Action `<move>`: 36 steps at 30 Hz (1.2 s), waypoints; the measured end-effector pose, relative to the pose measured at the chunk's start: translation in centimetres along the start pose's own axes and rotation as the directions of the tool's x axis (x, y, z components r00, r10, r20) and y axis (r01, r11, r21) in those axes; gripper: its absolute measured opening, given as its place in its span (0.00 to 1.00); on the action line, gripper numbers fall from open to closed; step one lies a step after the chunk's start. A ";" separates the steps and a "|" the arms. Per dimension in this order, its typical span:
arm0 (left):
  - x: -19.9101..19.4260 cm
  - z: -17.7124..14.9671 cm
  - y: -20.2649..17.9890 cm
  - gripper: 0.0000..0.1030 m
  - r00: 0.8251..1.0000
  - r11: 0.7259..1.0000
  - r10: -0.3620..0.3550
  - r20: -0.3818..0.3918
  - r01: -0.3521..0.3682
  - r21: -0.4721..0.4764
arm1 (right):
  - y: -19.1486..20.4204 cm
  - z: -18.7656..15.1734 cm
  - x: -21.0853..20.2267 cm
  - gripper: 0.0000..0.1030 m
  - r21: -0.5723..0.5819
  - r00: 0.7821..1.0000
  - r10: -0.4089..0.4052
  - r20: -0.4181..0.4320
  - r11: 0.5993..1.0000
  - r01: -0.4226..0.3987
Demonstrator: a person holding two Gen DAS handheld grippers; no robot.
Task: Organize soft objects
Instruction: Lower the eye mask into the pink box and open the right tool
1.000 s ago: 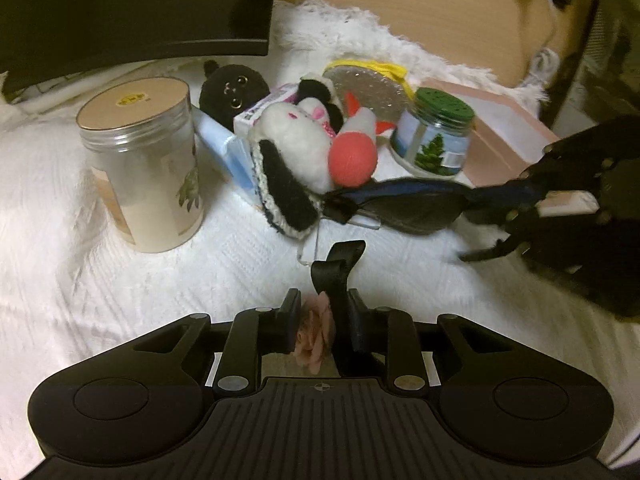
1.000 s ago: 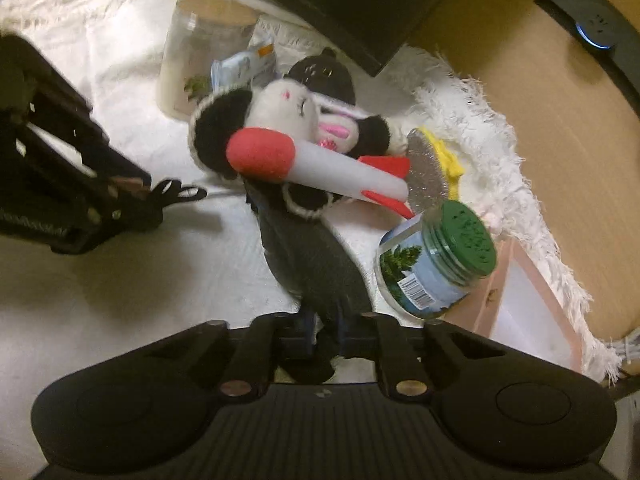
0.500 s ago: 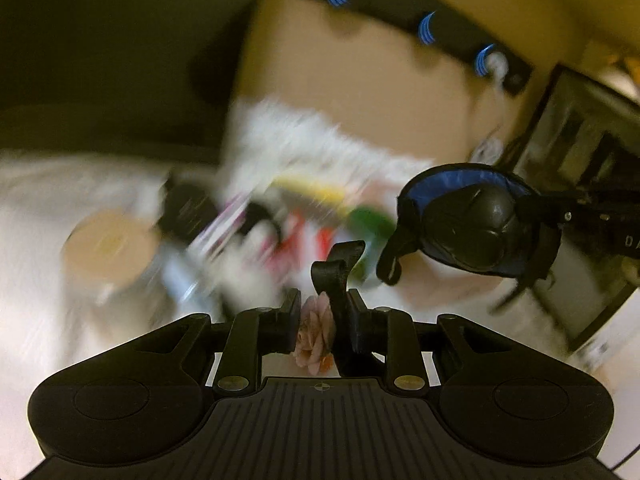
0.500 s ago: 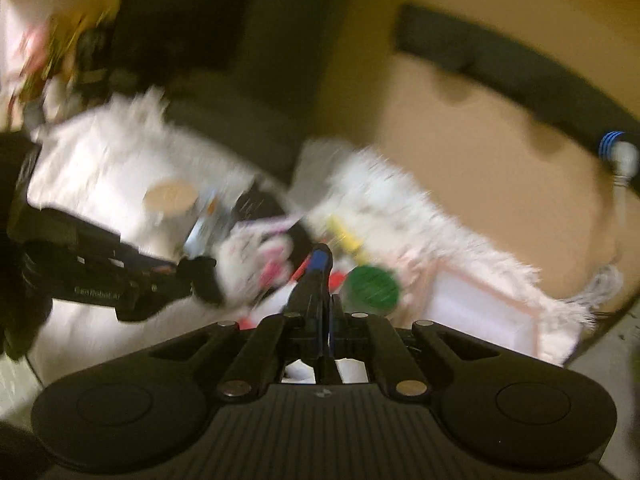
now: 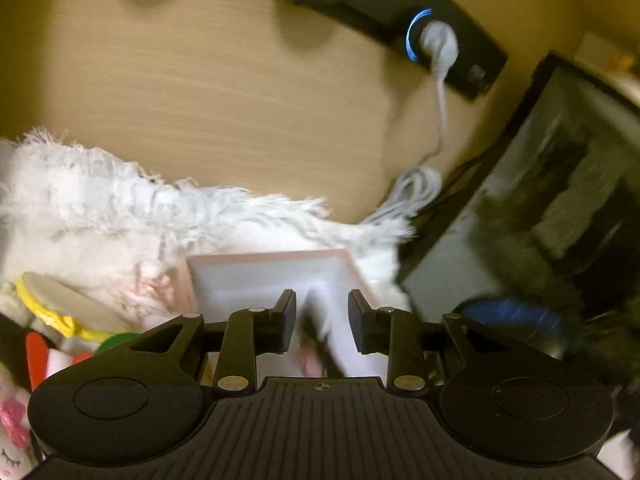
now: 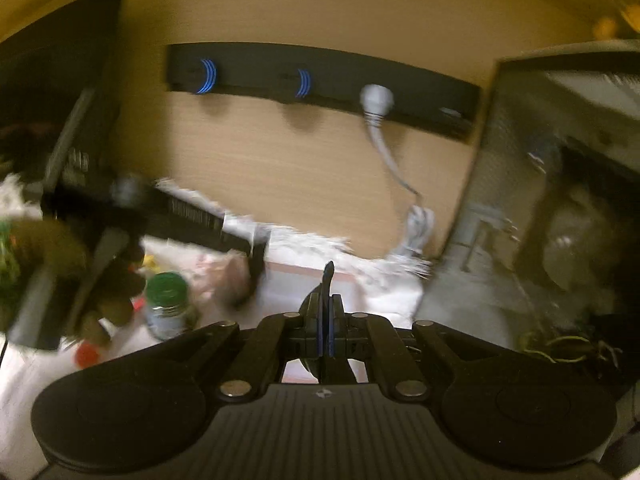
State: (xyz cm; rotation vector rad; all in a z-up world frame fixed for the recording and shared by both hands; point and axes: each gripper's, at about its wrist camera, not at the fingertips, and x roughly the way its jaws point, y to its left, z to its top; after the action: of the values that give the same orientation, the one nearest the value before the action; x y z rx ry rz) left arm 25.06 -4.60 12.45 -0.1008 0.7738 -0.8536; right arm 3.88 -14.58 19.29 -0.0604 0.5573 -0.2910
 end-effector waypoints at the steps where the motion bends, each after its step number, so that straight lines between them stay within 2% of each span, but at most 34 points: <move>1: -0.1 -0.5 0.1 0.30 1.000 1.000 0.011 0.010 -0.011 -0.001 | -0.7 0.0 0.4 0.03 0.011 1.000 -0.009 0.006 1.000 0.009; 5: -2.7 -2.4 2.2 0.30 1.000 0.998 0.006 0.005 -0.005 -0.065 | -2.1 0.8 2.9 0.03 0.014 0.999 -0.015 0.034 1.000 0.015; 9: -6.5 -6.2 4.7 0.31 0.996 0.989 0.087 0.015 -0.085 -0.118 | -0.4 1.7 6.5 0.03 -0.086 0.993 -0.060 0.101 0.994 0.068; 12: -8.9 -9.2 6.5 0.31 0.984 0.975 0.177 0.002 -0.175 -0.135 | 2.0 1.1 10.2 0.03 -0.191 0.986 -0.096 0.136 0.974 0.121; 14: -10.1 -10.6 8.0 0.31 0.971 0.963 0.238 -0.026 -0.240 -0.120 | 3.4 -0.4 13.0 0.06 -0.237 0.991 -0.100 0.094 0.964 0.120; 16: -11.1 -11.6 9.5 0.31 0.956 0.951 0.291 -0.049 -0.294 -0.093 | 4.4 -2.0 15.2 0.14 -0.195 0.998 -0.044 -0.051 0.980 0.033; 17: -11.5 -12.1 10.5 0.31 0.945 0.941 0.321 -0.060 -0.326 -0.093 | 4.8 -2.8 15.3 0.24 -0.162 0.996 -0.011 -0.088 0.987 -0.003; 19: -12.5 -12.7 12.0 0.30 0.940 0.932 0.336 -0.066 -0.342 -0.117 | 5.8 -4.3 15.0 0.39 -0.101 0.992 0.027 -0.126 0.994 -0.040; 25: -14.6 -13.4 13.7 0.31 0.933 0.919 0.360 -0.001 -0.355 -0.170 | 8.4 -6.2 12.6 0.42 -0.103 0.989 0.067 -0.130 0.991 -0.080; 28: -15.5 -12.5 13.2 0.31 0.938 0.929 0.345 0.024 -0.338 -0.147 | 8.8 -6.0 11.0 0.43 -0.090 0.990 0.085 -0.115 0.991 -0.096; 29: -15.4 -12.0 13.0 0.31 0.934 0.929 0.355 0.032 -0.349 -0.127 | 9.0 -5.9 10.5 0.46 -0.086 0.990 0.088 -0.110 0.991 -0.098; 32: -15.7 -10.5 12.9 0.31 0.902 0.901 0.428 0.054 -0.421 -0.106 | 9.4 -5.9 9.1 0.56 -0.082 0.991 0.114 -0.075 0.989 -0.120; 36: -16.0 -8.9 13.9 0.31 0.880 0.884 0.466 0.093 -0.458 -0.094 | 9.4 -6.2 8.5 0.58 -0.017 0.986 0.135 -0.099 0.990 -0.137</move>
State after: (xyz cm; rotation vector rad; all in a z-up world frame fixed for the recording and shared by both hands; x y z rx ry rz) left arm 21.65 17.97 9.90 -0.0226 0.6811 -0.3607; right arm 9.92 -7.92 8.43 -0.0312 0.6588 -0.1549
